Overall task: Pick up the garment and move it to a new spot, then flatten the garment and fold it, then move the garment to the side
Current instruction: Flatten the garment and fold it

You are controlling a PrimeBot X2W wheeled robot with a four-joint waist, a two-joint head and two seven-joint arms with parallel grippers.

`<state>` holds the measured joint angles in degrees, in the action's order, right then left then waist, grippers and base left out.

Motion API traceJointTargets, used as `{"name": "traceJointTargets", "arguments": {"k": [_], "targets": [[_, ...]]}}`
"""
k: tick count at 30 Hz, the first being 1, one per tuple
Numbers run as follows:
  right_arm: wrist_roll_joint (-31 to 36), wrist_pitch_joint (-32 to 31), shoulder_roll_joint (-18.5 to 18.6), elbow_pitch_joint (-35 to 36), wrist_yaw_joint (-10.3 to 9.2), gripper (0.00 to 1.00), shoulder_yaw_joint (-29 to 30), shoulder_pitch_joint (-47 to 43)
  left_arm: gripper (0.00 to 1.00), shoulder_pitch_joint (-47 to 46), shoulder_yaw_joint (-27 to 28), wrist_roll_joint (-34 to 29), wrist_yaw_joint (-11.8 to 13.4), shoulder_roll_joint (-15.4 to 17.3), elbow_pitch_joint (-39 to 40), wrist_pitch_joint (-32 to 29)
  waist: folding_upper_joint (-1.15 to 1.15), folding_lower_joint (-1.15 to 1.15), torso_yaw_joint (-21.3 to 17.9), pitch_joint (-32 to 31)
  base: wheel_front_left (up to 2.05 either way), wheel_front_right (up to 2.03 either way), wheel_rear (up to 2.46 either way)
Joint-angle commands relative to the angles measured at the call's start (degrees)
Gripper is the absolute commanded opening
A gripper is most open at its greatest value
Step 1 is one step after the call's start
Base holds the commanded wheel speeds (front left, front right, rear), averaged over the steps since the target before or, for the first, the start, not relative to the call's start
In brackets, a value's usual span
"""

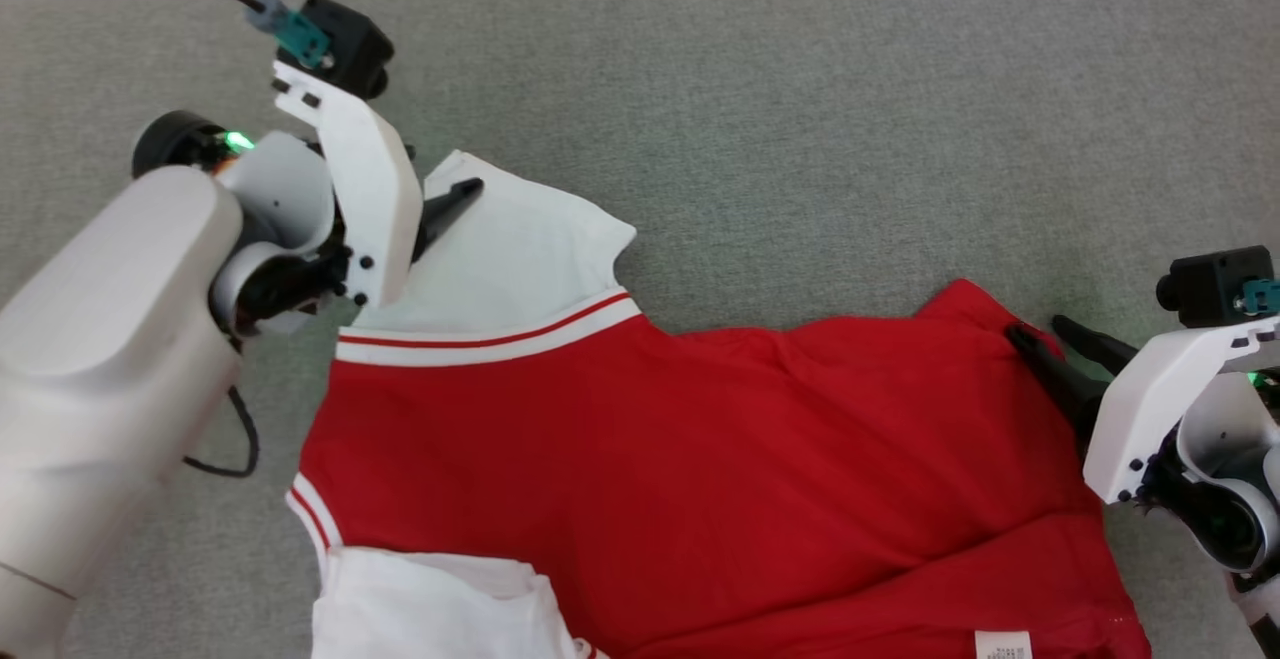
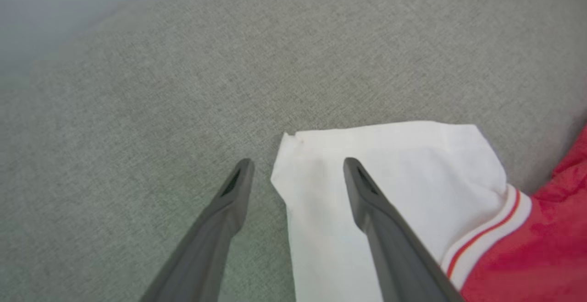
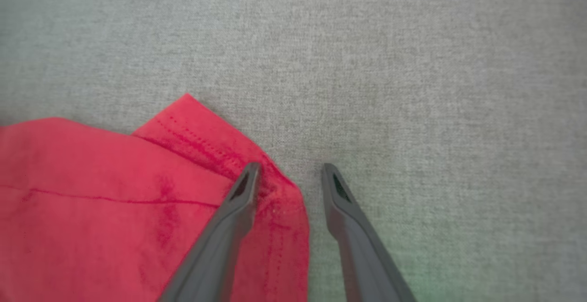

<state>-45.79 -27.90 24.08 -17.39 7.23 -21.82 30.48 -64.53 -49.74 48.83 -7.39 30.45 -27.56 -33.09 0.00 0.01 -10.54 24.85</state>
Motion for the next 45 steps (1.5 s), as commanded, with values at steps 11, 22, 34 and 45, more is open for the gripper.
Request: {"name": "traceJointTargets", "arguments": {"k": [11, 22, 34, 45], "targets": [[-2.2, -2.68, 0.03, 6.07, 0.45, 0.34, -6.26, -4.37, 1.0, -3.1, -5.76, 5.21, -0.15, 2.54, -6.69, 0.73, 0.0, -0.01, -3.08, 1.35, 0.0, 0.0, 0.0], [-0.12, 2.68, -0.1, 5.7, 0.31, 0.0, -6.5, -2.1, 0.0, -4.62, -10.99, 10.27, -0.05, 3.57, -6.07, -0.47, 0.0, -0.01, -3.35, 1.65, 0.0, 0.0, 0.0], [3.3, 14.42, -1.8, 1.14, 0.24, 0.0, -3.95, -0.9, 0.0, -6.11, -14.28, 13.02, -0.04, 5.17, -6.66, 3.07, 0.0, -0.01, -2.47, -2.18, 0.0, 0.0, 0.0], [2.18, 16.23, -4.69, -3.85, 0.24, 0.0, 3.35, -2.68, 0.0, -5.64, -16.65, 15.45, -0.04, 5.34, -8.35, 5.91, 0.0, -0.01, -0.14, -7.01, 0.0, 0.0, 0.0]]}}
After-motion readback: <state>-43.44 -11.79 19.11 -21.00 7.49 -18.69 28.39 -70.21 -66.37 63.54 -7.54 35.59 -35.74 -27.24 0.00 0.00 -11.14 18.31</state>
